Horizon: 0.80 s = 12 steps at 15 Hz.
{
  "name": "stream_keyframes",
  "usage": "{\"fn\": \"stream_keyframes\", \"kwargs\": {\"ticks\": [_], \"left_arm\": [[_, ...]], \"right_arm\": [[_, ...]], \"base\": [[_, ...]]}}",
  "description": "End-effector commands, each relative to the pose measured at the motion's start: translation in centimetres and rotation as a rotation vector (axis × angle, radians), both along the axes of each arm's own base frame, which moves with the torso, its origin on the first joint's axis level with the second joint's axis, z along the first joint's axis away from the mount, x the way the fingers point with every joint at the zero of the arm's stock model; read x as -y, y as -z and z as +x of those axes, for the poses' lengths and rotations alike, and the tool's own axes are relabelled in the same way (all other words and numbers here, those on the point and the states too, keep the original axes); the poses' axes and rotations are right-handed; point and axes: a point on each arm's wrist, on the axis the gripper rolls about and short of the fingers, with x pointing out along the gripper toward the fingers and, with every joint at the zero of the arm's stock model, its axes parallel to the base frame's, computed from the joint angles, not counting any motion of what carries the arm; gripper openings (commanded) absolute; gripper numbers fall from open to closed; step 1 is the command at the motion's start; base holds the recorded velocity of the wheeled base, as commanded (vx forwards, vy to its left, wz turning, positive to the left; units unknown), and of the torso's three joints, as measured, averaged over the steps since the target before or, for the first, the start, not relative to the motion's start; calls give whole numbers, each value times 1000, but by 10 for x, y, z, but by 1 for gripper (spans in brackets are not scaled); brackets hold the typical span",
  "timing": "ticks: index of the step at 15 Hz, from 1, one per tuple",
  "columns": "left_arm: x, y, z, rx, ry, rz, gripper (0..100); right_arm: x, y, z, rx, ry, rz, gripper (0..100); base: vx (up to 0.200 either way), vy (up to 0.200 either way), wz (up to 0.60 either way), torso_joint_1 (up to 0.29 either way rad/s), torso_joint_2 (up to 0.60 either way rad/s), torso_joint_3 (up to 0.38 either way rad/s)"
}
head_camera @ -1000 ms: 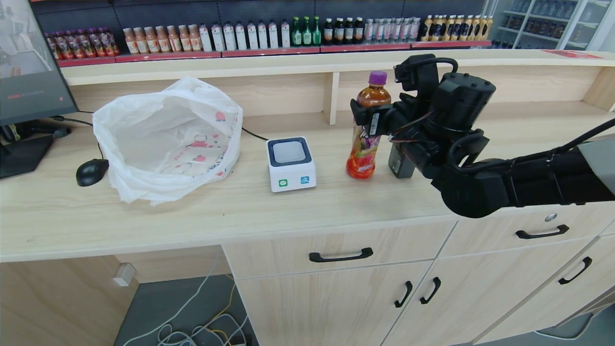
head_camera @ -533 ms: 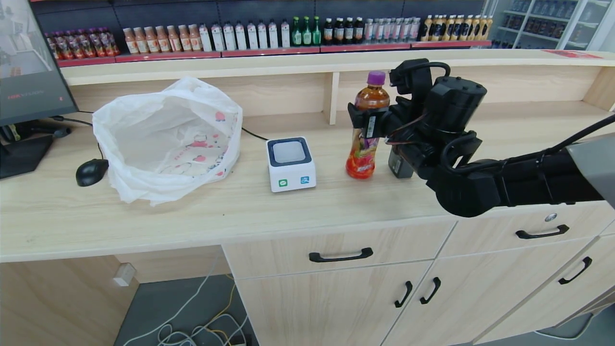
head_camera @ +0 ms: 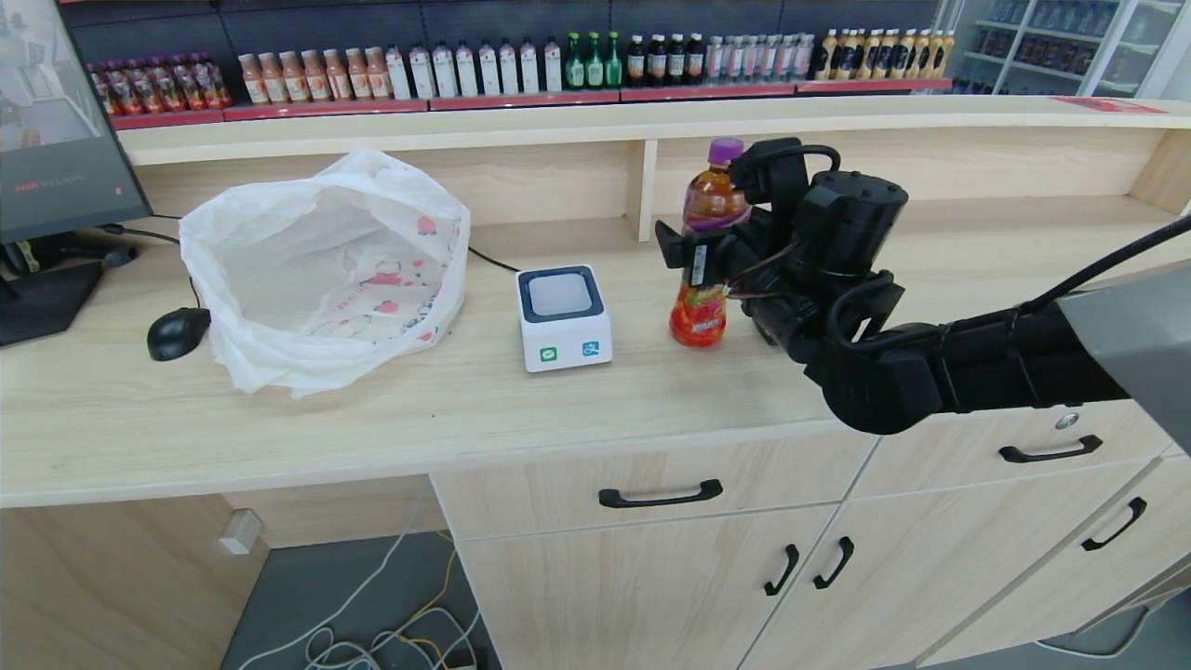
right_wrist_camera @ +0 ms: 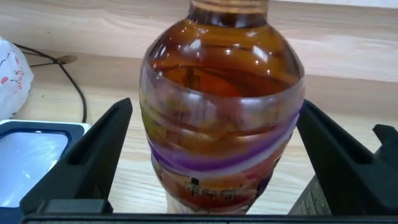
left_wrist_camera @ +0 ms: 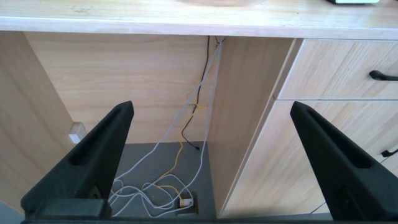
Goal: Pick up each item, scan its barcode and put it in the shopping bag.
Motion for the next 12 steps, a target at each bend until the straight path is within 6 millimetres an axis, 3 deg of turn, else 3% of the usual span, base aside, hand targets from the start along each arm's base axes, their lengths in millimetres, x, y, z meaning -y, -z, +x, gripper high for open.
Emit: {"fn": "stream_keyframes", "kwargs": {"ticks": [1, 12], "left_arm": [[0, 0, 0, 1, 0, 0, 100], [0, 0, 0, 1, 0, 0, 100]], "right_arm": [[-5, 6, 1, -11, -7, -2, 100], [-1, 43, 2, -37, -8, 32, 100]], "base": [[0, 0, 0, 0, 0, 0], [0, 0, 0, 0, 0, 0]]}}
